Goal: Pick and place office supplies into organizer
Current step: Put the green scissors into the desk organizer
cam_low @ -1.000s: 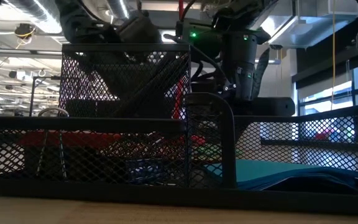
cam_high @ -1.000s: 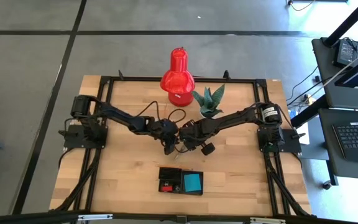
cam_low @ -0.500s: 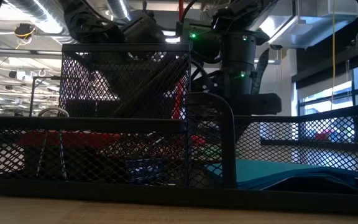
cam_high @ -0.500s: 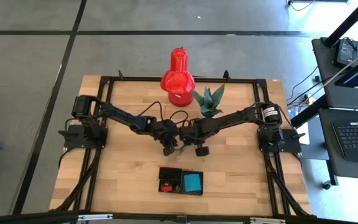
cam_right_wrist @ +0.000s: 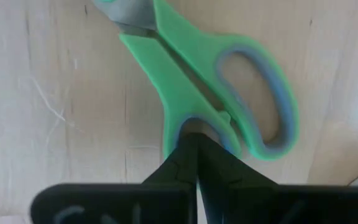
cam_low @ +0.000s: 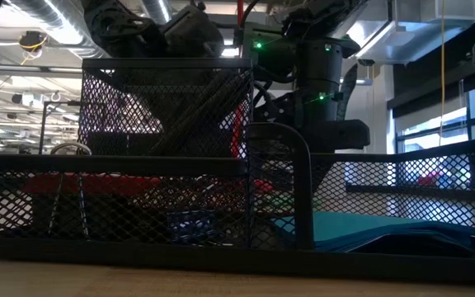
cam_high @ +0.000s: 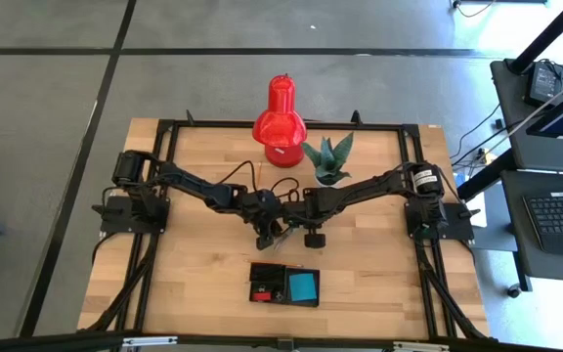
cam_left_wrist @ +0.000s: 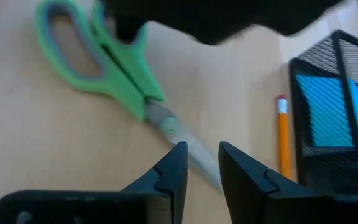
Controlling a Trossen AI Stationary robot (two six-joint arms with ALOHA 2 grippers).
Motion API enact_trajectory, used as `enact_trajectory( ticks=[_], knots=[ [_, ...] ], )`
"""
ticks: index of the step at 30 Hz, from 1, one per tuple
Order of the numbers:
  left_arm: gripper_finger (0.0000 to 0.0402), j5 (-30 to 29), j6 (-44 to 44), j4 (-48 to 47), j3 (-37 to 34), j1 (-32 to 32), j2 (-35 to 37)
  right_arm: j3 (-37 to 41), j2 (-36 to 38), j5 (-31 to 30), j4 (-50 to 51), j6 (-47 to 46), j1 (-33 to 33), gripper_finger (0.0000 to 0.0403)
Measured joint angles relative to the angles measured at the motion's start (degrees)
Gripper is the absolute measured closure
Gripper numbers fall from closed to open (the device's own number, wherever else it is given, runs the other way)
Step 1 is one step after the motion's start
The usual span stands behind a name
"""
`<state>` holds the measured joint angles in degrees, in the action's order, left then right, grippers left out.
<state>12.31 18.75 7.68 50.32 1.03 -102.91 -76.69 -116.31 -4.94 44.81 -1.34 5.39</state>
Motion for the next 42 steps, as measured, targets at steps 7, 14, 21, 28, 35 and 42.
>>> enact_trajectory(
  ticks=[7,14,21,28,35,42],
  knots=[
    [0.0315,-0.54,0.08,0.98,0.01,1.93,-0.18,-0.02,0.00,2.02,0.14,-4.76,0.00,0.0394],
    [0.0315,-1.95,0.99,0.81,0.01,2.32,-0.24,0.00,-0.04,3.67,0.43,-12.03,0.04,0.0394],
    [0.0315,-7.62,1.02,-4.30,0.01,2.30,-0.24,0.02,-0.04,6.85,0.72,-18.39,0.06,0.0394],
    [0.0315,-11.34,-1.50,-5.77,0.01,2.24,-0.24,0.04,-0.04,6.96,0.77,-24.08,0.11,0.0394],
    [0.0315,-13.10,-9.58,-6.24,0.01,2.26,-0.24,0.07,-0.04,6.96,0.75,-25.62,0.13,0.0394],
    [0.0311,-16.46,-14.93,-7.94,-0.01,2.72,-0.26,0.09,-0.04,6.92,0.73,-25.41,0.13,0.0394]
  ],
)
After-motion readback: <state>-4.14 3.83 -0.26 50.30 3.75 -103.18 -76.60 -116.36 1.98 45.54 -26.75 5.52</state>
